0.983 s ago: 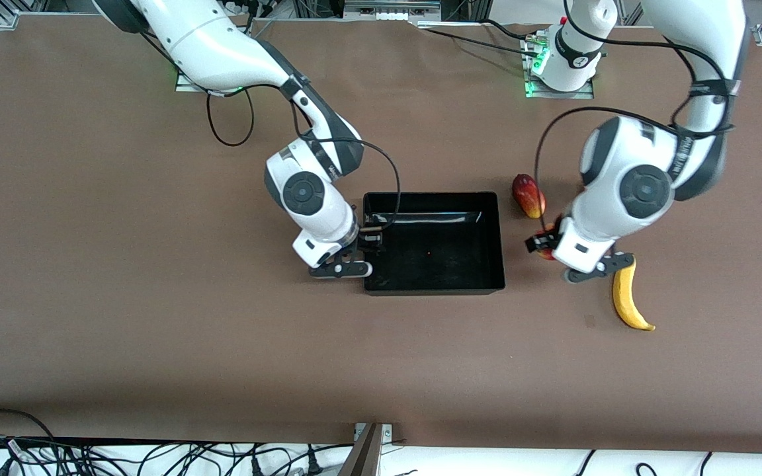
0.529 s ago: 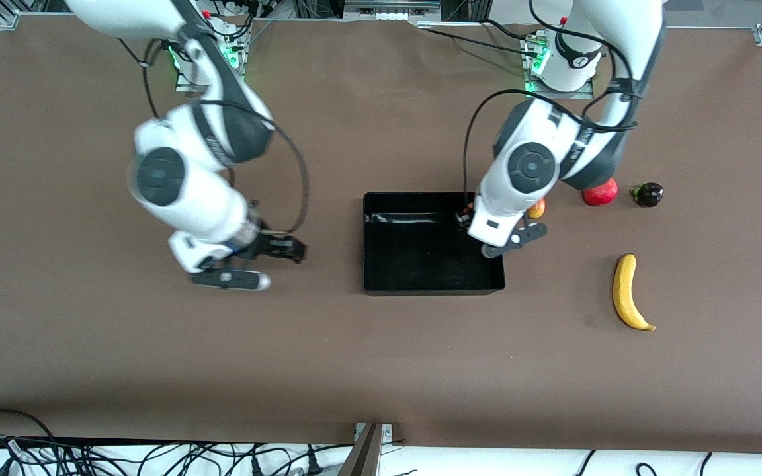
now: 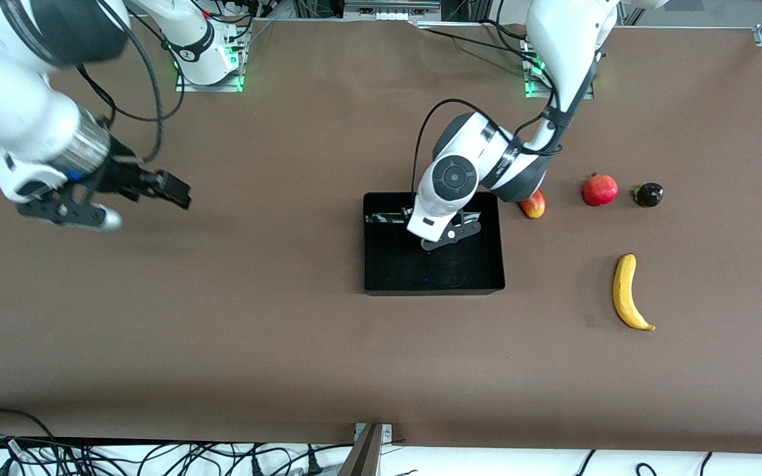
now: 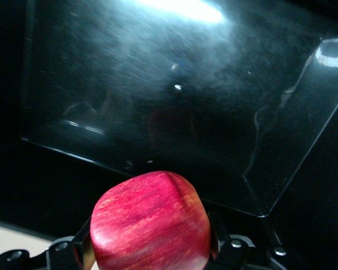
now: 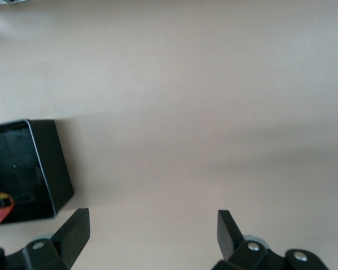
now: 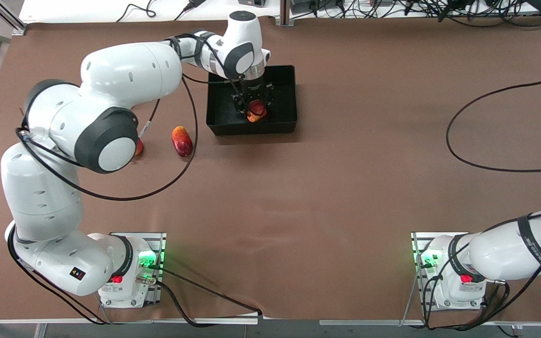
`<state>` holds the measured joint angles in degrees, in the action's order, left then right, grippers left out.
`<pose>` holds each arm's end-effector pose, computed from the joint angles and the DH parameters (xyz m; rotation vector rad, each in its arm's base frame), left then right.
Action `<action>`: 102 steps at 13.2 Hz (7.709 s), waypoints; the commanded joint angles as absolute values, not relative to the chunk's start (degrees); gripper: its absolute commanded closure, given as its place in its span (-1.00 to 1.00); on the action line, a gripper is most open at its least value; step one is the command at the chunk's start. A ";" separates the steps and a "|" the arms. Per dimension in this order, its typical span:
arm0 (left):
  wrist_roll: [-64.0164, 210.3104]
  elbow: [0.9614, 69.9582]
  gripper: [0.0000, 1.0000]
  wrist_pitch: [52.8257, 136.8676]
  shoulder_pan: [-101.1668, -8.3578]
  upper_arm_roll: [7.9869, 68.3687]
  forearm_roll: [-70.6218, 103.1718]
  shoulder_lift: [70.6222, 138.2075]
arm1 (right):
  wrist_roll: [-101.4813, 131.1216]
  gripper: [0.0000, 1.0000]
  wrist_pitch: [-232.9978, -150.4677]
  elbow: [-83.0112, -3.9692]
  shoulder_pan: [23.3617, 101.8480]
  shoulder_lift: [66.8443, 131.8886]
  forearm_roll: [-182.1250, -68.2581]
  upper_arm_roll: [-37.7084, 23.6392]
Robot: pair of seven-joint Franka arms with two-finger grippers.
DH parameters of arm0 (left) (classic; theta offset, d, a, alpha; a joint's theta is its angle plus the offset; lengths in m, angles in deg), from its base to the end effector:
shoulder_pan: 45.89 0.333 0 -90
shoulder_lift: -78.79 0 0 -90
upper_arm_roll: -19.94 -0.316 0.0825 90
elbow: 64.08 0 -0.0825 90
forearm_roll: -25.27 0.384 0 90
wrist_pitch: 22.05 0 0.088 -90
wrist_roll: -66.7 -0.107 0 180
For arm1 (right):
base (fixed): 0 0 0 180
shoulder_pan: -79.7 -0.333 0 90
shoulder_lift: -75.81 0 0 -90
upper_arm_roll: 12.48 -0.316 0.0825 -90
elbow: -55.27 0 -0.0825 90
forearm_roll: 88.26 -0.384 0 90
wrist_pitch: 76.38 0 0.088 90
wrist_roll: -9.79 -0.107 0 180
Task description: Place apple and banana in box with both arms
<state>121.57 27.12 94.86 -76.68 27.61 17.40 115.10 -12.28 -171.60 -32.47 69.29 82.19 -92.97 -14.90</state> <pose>0.5315 -0.4178 0.2532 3.0538 0.5850 -0.4190 0.5797 0.1389 0.5877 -3.0424 0.2566 0.0116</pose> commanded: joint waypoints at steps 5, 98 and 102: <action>122.86 24.34 0.58 102.13 -77.53 30.84 16.56 120.98 | 1.60 -1.00 -169.01 -42.20 73.02 71.42 -90.82 -11.43; 76.28 21.71 -1.00 65.14 -50.80 14.86 24.82 81.97 | 2.49 -1.00 -169.01 -36.58 73.20 75.11 -89.22 -11.52; 76.10 21.09 -1.00 63.82 -52.83 13.96 26.59 78.36 | 2.67 -1.00 -169.19 -36.58 73.20 75.37 -89.22 -11.52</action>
<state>76.98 19.52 64.42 -51.27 14.85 25.41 80.57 1.47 -168.92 -37.57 72.74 74.81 -88.13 -11.45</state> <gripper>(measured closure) 0.000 0.000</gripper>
